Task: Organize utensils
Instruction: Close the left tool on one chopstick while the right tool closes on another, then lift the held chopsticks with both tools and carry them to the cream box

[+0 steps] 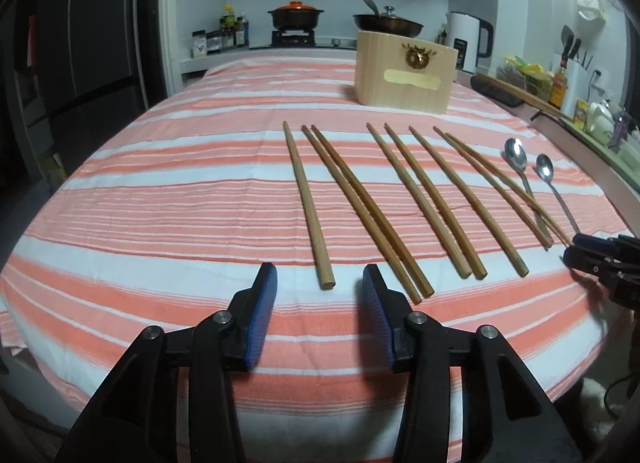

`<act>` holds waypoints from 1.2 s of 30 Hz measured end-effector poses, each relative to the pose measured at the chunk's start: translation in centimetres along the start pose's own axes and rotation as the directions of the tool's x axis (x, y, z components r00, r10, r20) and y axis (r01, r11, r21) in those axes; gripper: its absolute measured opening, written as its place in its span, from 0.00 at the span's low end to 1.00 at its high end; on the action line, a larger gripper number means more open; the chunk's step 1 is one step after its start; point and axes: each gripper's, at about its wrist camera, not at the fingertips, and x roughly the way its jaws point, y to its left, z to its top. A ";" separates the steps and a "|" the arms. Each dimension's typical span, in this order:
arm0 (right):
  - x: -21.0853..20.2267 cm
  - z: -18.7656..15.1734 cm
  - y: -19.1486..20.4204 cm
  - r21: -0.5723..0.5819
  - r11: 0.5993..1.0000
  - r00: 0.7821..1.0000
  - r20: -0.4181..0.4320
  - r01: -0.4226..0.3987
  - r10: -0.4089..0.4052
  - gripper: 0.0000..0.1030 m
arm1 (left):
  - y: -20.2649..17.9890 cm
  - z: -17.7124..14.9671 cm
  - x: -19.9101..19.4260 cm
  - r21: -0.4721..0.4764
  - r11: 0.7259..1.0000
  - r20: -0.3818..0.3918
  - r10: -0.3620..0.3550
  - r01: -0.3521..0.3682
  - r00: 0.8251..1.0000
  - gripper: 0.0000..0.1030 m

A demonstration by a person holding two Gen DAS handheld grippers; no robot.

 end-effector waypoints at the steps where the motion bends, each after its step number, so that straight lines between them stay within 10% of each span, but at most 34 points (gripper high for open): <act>1: 0.0 -0.1 0.0 -0.003 1.000 1.000 0.008 0.003 -0.003 0.34 | -0.1 0.0 0.1 0.005 1.000 0.001 0.003 -0.003 1.000 0.45; 6: -0.1 -0.8 -0.2 0.018 0.999 0.996 0.066 0.051 -0.052 0.19 | -0.8 0.3 0.7 0.033 0.999 0.013 0.002 -0.003 1.000 0.06; 9: -0.3 -0.7 -1.1 0.064 0.997 0.996 0.072 0.050 -0.055 0.05 | -0.6 0.6 0.4 0.021 1.000 0.014 -0.002 0.001 1.000 0.05; 36: -10.7 14.6 -0.7 -0.031 0.999 0.910 0.415 0.032 -0.016 0.05 | 1.6 14.6 -10.8 0.010 0.995 0.300 -0.102 0.104 0.949 0.04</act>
